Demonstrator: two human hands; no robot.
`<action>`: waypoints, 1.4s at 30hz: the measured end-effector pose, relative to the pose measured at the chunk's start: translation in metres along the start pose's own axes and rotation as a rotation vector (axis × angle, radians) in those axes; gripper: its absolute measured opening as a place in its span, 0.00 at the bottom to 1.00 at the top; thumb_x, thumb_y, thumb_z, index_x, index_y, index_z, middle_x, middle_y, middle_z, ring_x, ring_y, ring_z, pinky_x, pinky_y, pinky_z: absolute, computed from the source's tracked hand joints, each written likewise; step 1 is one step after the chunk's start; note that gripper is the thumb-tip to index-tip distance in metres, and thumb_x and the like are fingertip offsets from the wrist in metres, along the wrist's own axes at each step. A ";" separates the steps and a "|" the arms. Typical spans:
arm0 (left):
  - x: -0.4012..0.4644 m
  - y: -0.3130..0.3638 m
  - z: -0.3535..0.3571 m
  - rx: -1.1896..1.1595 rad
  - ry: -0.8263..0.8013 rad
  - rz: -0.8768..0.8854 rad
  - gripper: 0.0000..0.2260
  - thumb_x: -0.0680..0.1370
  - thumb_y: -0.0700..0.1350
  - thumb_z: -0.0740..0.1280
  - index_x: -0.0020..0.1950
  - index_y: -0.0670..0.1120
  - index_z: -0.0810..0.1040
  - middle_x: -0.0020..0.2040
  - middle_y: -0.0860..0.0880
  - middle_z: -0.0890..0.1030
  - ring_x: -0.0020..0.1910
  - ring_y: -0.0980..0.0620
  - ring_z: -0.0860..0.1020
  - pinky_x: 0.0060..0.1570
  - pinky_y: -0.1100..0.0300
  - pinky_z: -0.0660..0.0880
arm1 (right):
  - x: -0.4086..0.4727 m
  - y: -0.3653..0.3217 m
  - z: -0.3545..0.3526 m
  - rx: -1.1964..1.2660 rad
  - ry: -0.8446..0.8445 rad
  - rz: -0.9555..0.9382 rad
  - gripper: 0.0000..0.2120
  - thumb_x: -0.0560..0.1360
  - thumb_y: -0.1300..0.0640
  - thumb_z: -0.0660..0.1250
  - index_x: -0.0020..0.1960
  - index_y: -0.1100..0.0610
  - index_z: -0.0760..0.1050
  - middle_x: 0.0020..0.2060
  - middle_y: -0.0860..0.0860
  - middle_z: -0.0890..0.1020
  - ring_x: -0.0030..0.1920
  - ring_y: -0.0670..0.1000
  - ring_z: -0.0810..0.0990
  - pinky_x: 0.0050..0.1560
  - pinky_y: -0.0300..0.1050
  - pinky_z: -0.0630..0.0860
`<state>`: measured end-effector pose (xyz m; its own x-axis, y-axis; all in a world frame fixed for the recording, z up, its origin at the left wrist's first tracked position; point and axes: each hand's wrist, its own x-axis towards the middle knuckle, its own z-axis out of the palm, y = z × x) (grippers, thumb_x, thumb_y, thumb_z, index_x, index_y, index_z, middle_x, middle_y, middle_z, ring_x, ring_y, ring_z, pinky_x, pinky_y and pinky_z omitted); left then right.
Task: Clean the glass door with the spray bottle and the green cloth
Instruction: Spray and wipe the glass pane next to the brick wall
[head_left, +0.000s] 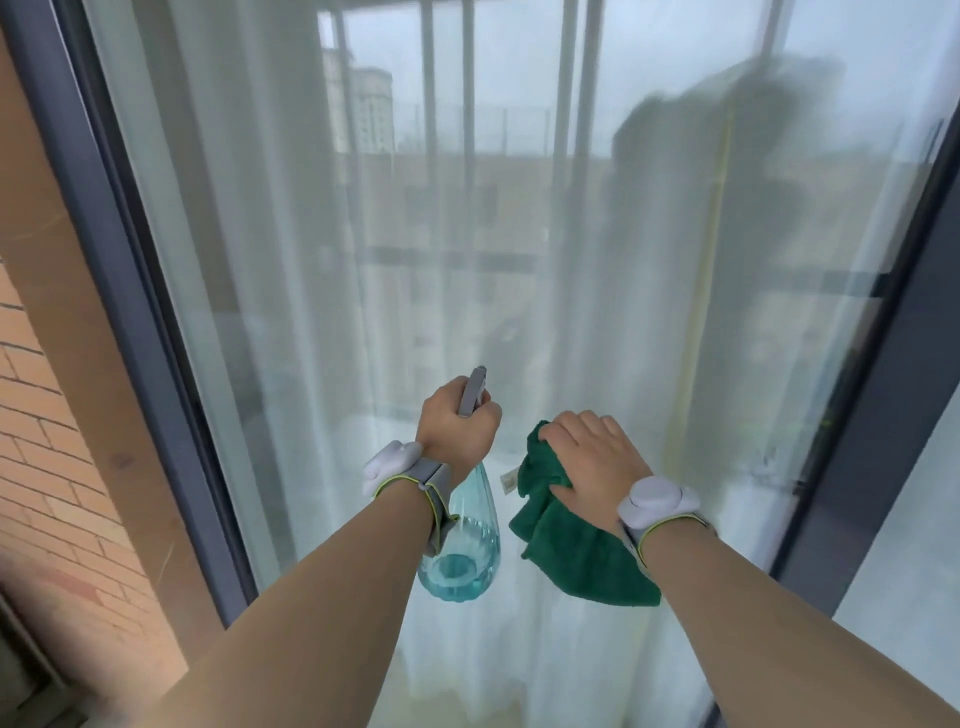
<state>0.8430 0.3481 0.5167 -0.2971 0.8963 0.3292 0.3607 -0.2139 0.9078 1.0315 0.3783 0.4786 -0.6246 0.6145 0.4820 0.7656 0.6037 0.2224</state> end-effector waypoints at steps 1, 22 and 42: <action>-0.004 -0.003 0.001 0.002 -0.005 -0.013 0.08 0.73 0.40 0.65 0.46 0.34 0.74 0.35 0.48 0.72 0.33 0.47 0.67 0.33 0.58 0.66 | -0.004 -0.001 0.006 0.020 -0.027 0.016 0.23 0.64 0.51 0.74 0.57 0.55 0.74 0.49 0.50 0.76 0.47 0.54 0.74 0.48 0.48 0.72; -0.025 0.084 0.089 0.007 -0.065 0.077 0.03 0.75 0.36 0.64 0.42 0.39 0.75 0.32 0.50 0.71 0.30 0.51 0.67 0.31 0.62 0.65 | -0.074 0.076 -0.044 -0.043 -0.210 -0.036 0.22 0.69 0.49 0.68 0.60 0.56 0.73 0.52 0.51 0.75 0.50 0.55 0.73 0.52 0.48 0.70; -0.011 0.134 0.095 0.126 0.046 0.134 0.07 0.74 0.40 0.66 0.38 0.44 0.70 0.34 0.48 0.73 0.33 0.47 0.69 0.36 0.55 0.68 | -0.030 0.096 -0.047 -0.255 0.219 -0.225 0.30 0.57 0.49 0.77 0.57 0.57 0.77 0.49 0.51 0.78 0.44 0.54 0.76 0.49 0.47 0.64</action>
<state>0.9782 0.3464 0.6106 -0.2783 0.8437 0.4591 0.5064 -0.2773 0.8165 1.1309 0.3935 0.5252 -0.7544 0.3416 0.5605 0.6443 0.5485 0.5329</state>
